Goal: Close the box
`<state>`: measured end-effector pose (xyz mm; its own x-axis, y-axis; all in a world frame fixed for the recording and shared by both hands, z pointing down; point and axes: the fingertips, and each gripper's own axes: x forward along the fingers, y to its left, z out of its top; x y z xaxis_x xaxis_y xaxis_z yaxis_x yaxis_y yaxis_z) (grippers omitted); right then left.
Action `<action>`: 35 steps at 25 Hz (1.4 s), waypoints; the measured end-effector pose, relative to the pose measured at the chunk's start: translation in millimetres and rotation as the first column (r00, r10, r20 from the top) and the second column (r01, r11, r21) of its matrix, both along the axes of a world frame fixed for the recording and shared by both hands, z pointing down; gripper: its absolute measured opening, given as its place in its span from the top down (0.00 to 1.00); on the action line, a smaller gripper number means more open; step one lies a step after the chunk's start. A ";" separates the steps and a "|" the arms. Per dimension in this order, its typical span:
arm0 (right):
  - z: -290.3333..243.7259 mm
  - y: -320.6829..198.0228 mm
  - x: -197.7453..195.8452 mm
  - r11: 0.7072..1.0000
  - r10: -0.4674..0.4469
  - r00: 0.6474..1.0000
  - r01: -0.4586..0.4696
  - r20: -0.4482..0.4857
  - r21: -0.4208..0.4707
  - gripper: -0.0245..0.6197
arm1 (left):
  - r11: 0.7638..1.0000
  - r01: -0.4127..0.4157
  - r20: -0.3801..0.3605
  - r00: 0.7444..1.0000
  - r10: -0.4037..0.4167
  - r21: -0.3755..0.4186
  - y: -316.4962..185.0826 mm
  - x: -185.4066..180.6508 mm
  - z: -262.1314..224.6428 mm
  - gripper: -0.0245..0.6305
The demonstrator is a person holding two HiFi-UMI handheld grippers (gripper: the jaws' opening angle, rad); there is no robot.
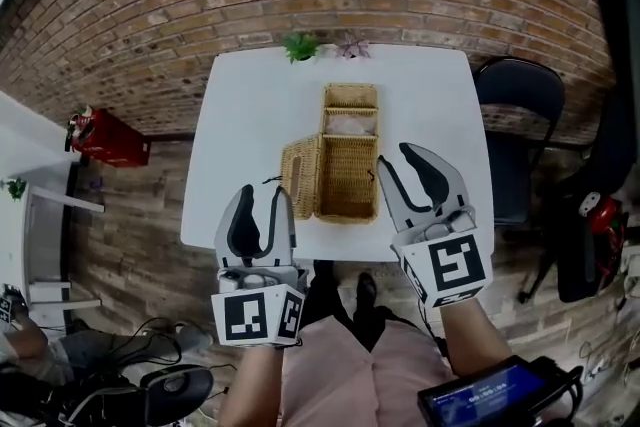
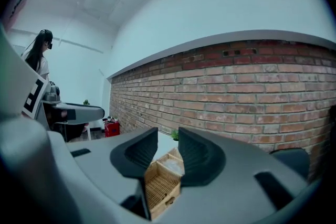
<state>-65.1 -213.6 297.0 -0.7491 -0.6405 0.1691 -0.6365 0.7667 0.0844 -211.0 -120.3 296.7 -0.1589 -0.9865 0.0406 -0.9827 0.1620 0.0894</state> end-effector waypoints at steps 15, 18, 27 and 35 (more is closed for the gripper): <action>86.7 14.8 -33.2 0.986 -0.103 0.989 0.088 -0.103 -0.141 0.77 | 0.975 -0.037 -0.466 0.882 -0.070 -0.218 34.7 14.3 152.5 0.69; 85.3 16.0 -38.0 0.986 -0.113 0.989 0.099 -0.099 -0.133 0.77 | 0.986 -0.037 -0.779 0.618 -0.106 -0.163 39.6 11.6 170.5 0.69; 88.2 14.2 -49.3 0.985 -0.127 0.985 0.111 -0.116 -0.132 0.77 | 0.996 0.085 -0.999 -0.017 -0.030 -0.031 30.7 11.9 198.7 0.68; 104.9 3.5 -54.9 0.983 -0.110 0.984 0.087 -0.139 -0.165 0.77 | 0.989 0.143 -0.988 -0.153 -0.013 -0.035 20.2 -3.7 226.8 0.67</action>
